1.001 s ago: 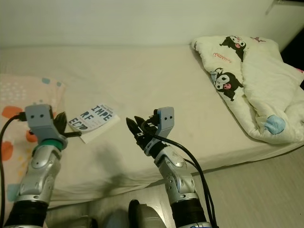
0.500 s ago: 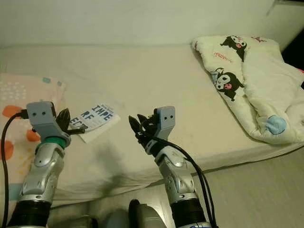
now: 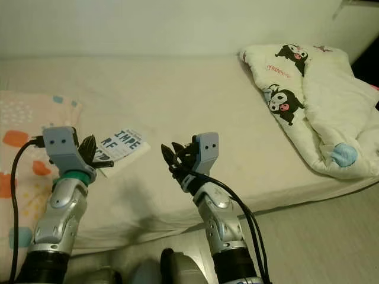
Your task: Clean up the room
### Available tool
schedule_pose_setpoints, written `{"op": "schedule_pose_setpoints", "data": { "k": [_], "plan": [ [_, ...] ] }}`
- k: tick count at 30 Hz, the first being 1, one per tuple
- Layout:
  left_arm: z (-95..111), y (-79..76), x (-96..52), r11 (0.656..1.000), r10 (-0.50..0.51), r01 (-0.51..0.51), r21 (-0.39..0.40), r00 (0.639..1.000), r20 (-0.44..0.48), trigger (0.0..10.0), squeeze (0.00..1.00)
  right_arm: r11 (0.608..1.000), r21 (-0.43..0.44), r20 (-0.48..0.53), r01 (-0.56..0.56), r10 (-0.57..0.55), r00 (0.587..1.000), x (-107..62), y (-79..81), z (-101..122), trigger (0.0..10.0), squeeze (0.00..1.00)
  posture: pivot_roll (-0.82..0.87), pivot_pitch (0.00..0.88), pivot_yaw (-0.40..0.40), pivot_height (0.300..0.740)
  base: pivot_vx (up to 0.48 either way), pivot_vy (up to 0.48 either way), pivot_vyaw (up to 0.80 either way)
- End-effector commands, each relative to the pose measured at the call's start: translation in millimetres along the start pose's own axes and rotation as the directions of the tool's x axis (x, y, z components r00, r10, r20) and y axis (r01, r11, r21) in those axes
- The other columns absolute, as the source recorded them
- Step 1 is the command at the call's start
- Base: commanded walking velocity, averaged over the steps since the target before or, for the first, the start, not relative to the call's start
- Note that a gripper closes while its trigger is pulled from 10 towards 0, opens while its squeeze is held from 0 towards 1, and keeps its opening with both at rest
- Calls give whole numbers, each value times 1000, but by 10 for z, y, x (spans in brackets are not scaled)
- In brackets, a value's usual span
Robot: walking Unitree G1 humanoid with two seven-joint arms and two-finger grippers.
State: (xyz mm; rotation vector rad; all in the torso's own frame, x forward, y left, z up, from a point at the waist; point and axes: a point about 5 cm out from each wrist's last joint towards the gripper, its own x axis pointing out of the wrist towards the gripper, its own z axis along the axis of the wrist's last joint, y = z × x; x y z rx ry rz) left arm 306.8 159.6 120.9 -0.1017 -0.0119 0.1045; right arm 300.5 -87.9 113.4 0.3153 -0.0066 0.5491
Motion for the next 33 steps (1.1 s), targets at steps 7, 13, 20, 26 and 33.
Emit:
{"op": "schedule_pose_setpoints", "data": {
  "k": [7, 13, 20, 26, 33],
  "plan": [
    [-57, -8, -31, 1000, -5, 6, 7, 1000, -30, 10000, 0, 1000, -1, -5, 24, -24, 1000, -43, -36, -30, 10000, 0, -12, 109, -36, 625, 0, 0, 0],
    [-52, -15, -28, 1000, -7, 8, 8, 1000, -30, 10000, 0, 1000, 0, -4, 25, -25, 1000, -42, -38, -33, 10000, 0, -13, 109, -33, 600, 0, 0, 0],
    [-49, -17, -24, 1000, -11, 12, 11, 999, -31, 10000, 0, 1000, 5, 2, 26, -26, 1000, -48, -38, -29, 10000, 0, -14, 106, -31, 585, 0, 0, 0],
    [-47, -15, -21, 1000, -14, 15, 14, 999, -31, 10000, 0, 1000, 9, 7, 25, -25, 1000, -43, -43, -14, 10000, 0, -13, 103, -29, 585, 0, 0, 0],
    [-45, -13, -27, 1000, -16, 17, 16, 999, -31, 10000, 0, 1000, 12, 9, 19, -19, 1000, -48, -33, -19, 10000, 0, -12, 103, -28, 585, 0, 0, 0]
  ]
}}
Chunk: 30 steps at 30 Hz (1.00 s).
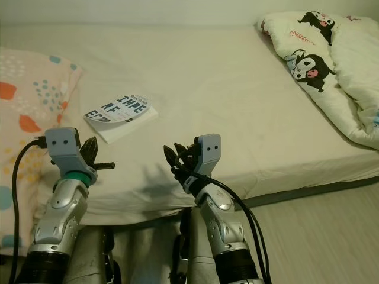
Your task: Clean up the room
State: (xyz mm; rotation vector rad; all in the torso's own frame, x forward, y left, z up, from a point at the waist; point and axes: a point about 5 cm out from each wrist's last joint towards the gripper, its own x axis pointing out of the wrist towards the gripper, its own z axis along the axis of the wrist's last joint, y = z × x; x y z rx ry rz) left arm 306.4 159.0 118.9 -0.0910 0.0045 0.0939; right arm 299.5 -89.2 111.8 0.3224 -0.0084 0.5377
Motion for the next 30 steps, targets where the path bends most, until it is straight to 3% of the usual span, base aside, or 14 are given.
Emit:
{"op": "schedule_pose_setpoints", "data": {
  "k": [1, 17, 22, 25, 28, 30],
  "plan": [
    [-24, -11, -22, 1000, -7, 7, 5, 1000, -15, 10000, 0, 1000, 6, 4, 8, -8, 1000, -32, -22, -6, 10000, 0, -12, 103, -28, 585, 0, 0, 0],
    [8, -4, -9, 1000, 6, -6, 1, 1000, -12, 10000, 0, 1000, 1, 5, 8, -8, 1000, -35, -33, 8, 10000, 0, -7, 120, -25, 585, 0, 0, 0],
    [78, 26, 81, 988, 14, -16, 156, 1000, 15, 10000, 0, 1000, -11, 15, -6, 6, 1000, 10, -46, 72, 10000, 0, 3, 149, -17, 585, 0, 0, 0],
    [141, 11, 151, 980, 6, -12, 197, 999, 33, 10000, 0, 1000, -3, 31, -12, 12, 999, 54, -50, 131, 10000, 0, 5, 162, -12, 585, 0, 0, 0],
    [239, -36, 265, 965, -11, -5, 262, 998, 60, 10000, 0, 999, 19, 53, -30, 29, 998, 130, -40, 211, 10000, 0, 6, 182, -6, 585, 0, 0, 0],
    [318, -183, 406, 932, -69, 36, 359, 994, 80, 10000, 0, 998, 35, 68, -49, 46, 997, 237, -11, 281, 10000, 0, 6, 213, -1, 585, 0, 0, 0]
  ]
}}
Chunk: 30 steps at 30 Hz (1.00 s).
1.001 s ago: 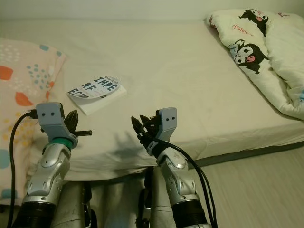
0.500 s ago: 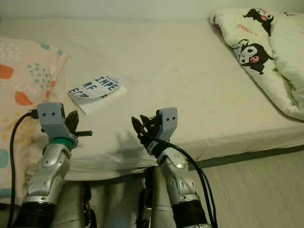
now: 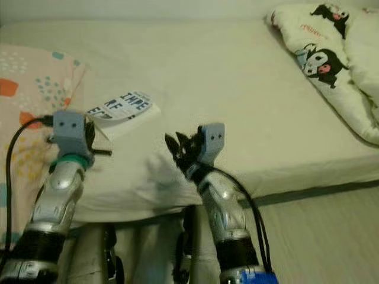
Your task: Clean up the room
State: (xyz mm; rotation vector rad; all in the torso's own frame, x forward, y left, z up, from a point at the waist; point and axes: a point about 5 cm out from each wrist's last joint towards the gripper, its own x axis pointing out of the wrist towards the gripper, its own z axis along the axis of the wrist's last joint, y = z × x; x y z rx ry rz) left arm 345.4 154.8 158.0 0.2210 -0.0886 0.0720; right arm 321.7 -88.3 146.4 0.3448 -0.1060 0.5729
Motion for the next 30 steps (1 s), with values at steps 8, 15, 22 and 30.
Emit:
{"op": "schedule_pose_setpoints", "data": {
  "k": [8, 15, 22, 30],
  "plan": [
    [56, -389, 217, 906, -190, 162, 391, 981, 34, 10000, 1000, 998, 66, 9, -11, 11, 1000, 108, 64, 37, 10000, 0, -15, 282, 2, 585, 0, 0, 0],
    [36, -425, 361, 658, -258, 162, 735, 966, 18, 10000, 1000, 997, 79, 18, 6, -8, 1000, -11, 78, 83, 10000, 0, -45, 361, 21, 585, 0, 0, 0],
    [56, -453, 450, 555, -259, 145, 819, 966, 4, 10000, 1000, 996, 91, 21, 15, -17, 1000, -45, 117, 84, 10000, 0, -60, 395, 32, 585, 0, 0, 0],
    [-60, -421, 461, 473, -235, 172, 864, 970, -64, 10000, 1000, 994, 106, 15, 29, -31, 999, -95, 166, 75, 10000, 0, -73, 421, 41, 585, 0, 0, 0]
  ]
}}
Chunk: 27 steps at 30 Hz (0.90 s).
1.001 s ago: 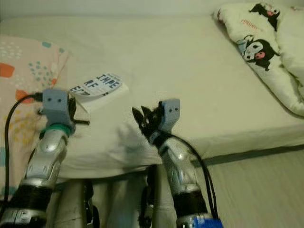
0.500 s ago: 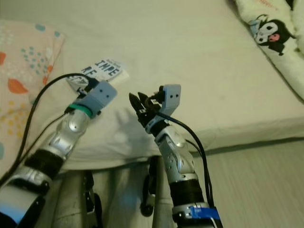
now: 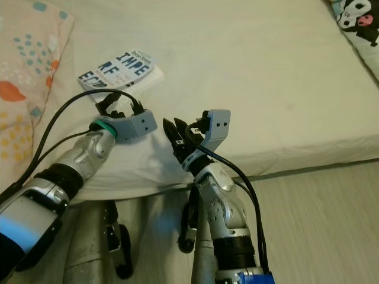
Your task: Clean up the room
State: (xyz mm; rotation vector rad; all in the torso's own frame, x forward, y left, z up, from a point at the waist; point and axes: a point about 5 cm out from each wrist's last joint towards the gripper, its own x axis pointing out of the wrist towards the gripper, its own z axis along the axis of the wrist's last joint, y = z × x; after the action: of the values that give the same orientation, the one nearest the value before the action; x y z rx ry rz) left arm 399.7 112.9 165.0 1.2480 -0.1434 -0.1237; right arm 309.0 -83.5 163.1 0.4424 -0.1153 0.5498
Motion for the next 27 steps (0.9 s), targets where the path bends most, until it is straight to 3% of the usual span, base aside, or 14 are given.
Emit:
{"op": "schedule_pose_setpoints", "data": {
  "k": [1, 6, 9, 11, 14, 15, 16, 27],
  "plan": [
    [-93, -152, -62, 998, -53, 54, 26, 998, -35, 10000, 1000, 1000, 18, -23, 9, -9, 1000, -48, 3, -64, 10000, 0, -73, 421, 41, 585, 0, 0, 0],
    [-134, -64, -47, 998, 53, -51, 29, 997, -60, 10000, 1000, 1000, 21, -33, 14, -13, 999, -72, 17, -68, 10000, 0, -81, 428, 36, 585, 0, 0, 0],
    [-134, -64, -47, 998, 53, -51, 29, 997, -60, 10000, 1000, 1000, 21, -33, 14, -13, 999, -72, 17, -68, 10000, 0, -81, 428, 36, 585, 0, 0, 0],
    [-149, 13, -46, 984, 170, -166, 59, 984, -60, 10000, 1000, 1000, 22, -37, 10, -10, 999, -66, 38, -68, 10000, 0, -93, 427, 34, 585, 0, 0, 0],
    [-149, 13, -46, 984, 170, -166, 59, 984, -60, 10000, 1000, 1000, 22, -37, 10, -10, 999, -66, 38, -68, 10000, 0, -93, 427, 34, 585, 0, 0, 0],
    [-151, 27, -50, 977, 204, -200, 79, 977, -53, 10000, 1000, 1000, 23, -38, 9, -8, 999, -65, 48, -66, 10000, 0, -100, 424, 34, 585, 0, 0, 0],
    [-149, 39, -60, 964, 251, -246, 99, 967, -39, 10000, 882, 1000, 23, -40, 9, -8, 999, -70, 58, -66, 10000, 0, -109, 422, 35, 585, 0, 0, 0],
    [-135, 69, -100, 916, 376, -376, 139, 926, 27, 10000, 867, 1000, 26, -47, 10, -9, 999, -93, 94, -77, 10000, 0, -123, 413, 34, 585, 0, 0, 0]
  ]
}}
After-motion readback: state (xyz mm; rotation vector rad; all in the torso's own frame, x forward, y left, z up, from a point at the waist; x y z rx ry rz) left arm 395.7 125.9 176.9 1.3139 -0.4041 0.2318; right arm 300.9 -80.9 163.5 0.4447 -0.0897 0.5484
